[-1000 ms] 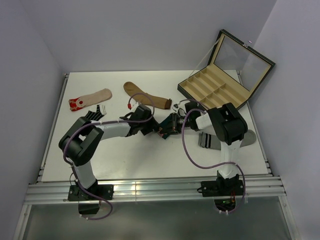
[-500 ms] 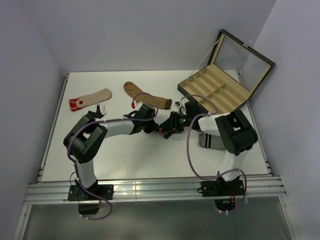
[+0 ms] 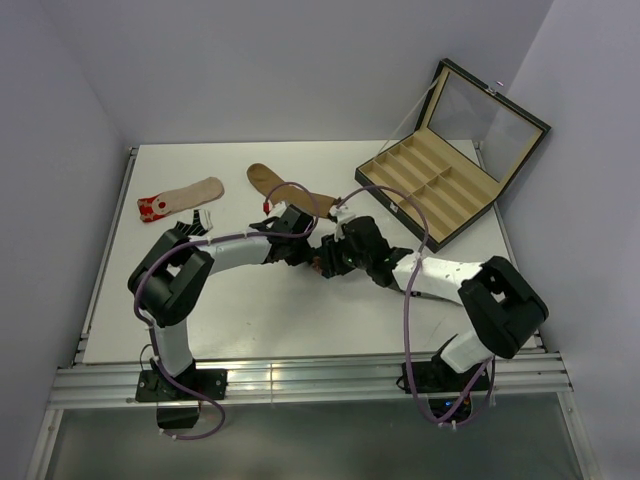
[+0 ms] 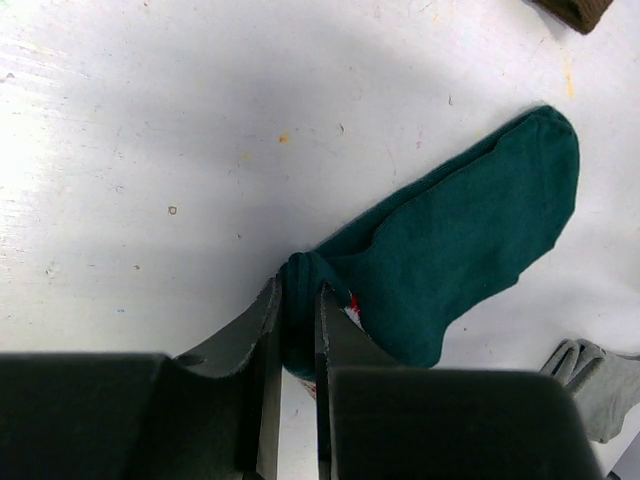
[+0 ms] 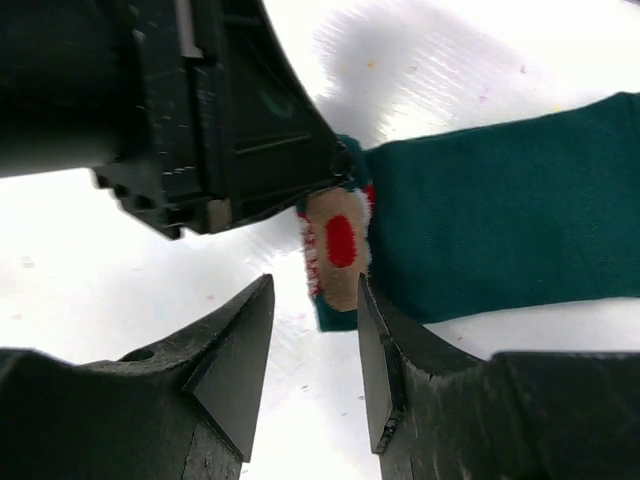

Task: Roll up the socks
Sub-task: Roll the sock at the center of the board.

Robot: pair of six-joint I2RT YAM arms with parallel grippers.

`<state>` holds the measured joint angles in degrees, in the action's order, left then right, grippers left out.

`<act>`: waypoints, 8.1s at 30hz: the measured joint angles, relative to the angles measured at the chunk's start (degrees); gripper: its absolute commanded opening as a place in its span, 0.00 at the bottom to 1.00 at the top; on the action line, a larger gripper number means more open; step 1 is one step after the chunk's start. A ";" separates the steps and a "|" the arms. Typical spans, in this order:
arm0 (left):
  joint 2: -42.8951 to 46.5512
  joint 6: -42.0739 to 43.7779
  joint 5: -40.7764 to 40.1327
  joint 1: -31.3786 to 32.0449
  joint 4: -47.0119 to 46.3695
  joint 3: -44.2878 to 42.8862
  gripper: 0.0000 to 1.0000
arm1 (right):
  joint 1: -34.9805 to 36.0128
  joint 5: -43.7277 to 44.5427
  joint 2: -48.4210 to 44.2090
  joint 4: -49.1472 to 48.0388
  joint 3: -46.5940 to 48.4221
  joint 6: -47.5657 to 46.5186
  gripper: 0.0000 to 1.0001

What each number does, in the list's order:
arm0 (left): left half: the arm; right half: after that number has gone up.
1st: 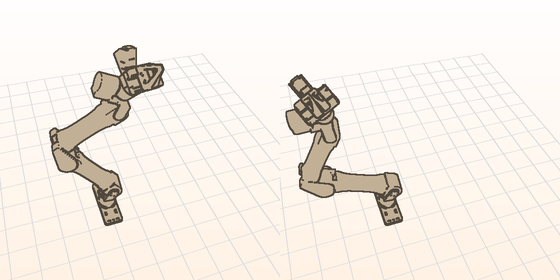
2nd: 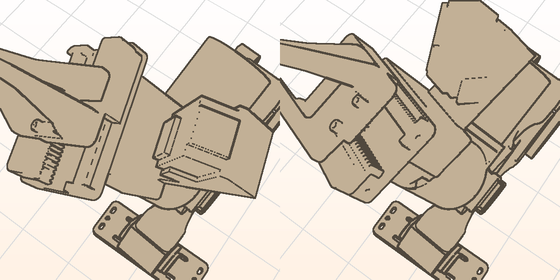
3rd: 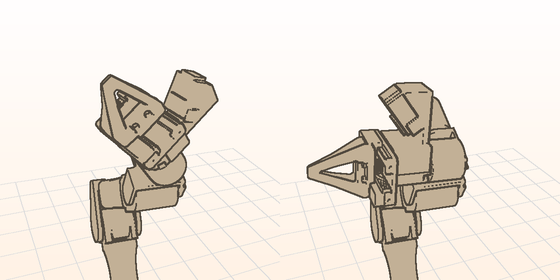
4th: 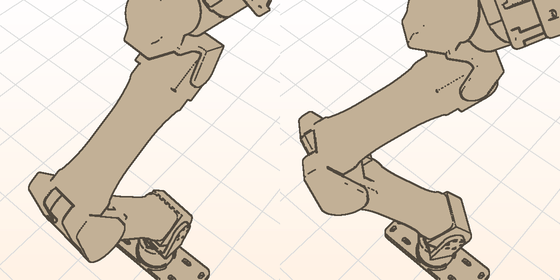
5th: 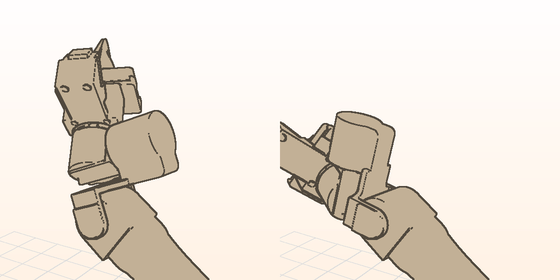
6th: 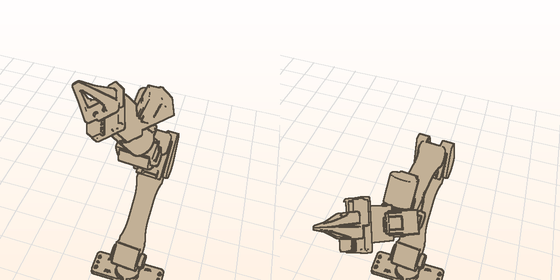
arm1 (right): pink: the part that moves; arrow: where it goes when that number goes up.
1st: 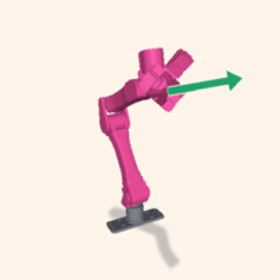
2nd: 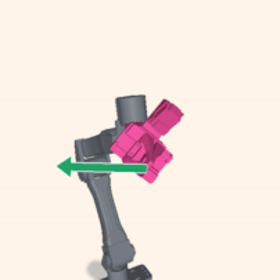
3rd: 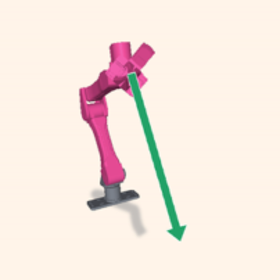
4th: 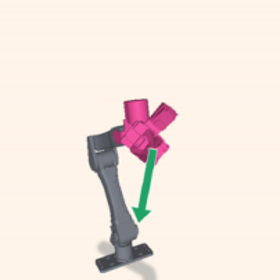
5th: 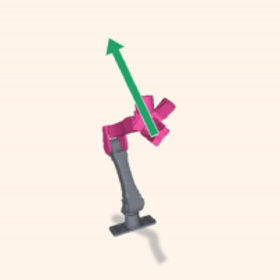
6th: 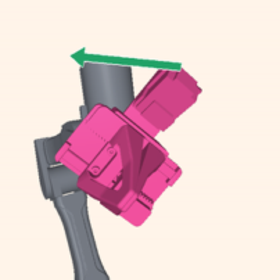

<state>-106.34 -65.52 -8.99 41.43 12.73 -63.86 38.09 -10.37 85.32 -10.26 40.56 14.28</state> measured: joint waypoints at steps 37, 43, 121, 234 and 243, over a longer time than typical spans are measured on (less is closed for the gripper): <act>7.34 -5.46 -3.26 -0.76 1.14 7.61 0.68 | -1.53 -6.25 11.47 2.62 5.20 -3.69 0.00; 11.15 -6.97 -3.98 -0.90 -0.63 10.95 0.73 | -10.45 -25.57 18.25 0.87 7.82 3.58 0.00; -0.42 5.33 0.50 -0.90 4.74 -2.40 0.26 | 7.87 9.70 6.01 -0.72 1.73 -12.04 0.49; 0.31 10.08 5.44 0.39 -1.01 -0.33 0.00 | -15.96 -21.44 30.82 17.27 29.62 12.63 0.33; -2.58 10.23 5.53 0.42 4.42 -5.42 0.01 | -15.43 -15.96 21.44 15.21 21.00 9.46 0.40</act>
<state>-108.92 -55.29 -3.46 41.85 17.15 -69.28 22.65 -26.33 106.76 4.95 61.56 23.75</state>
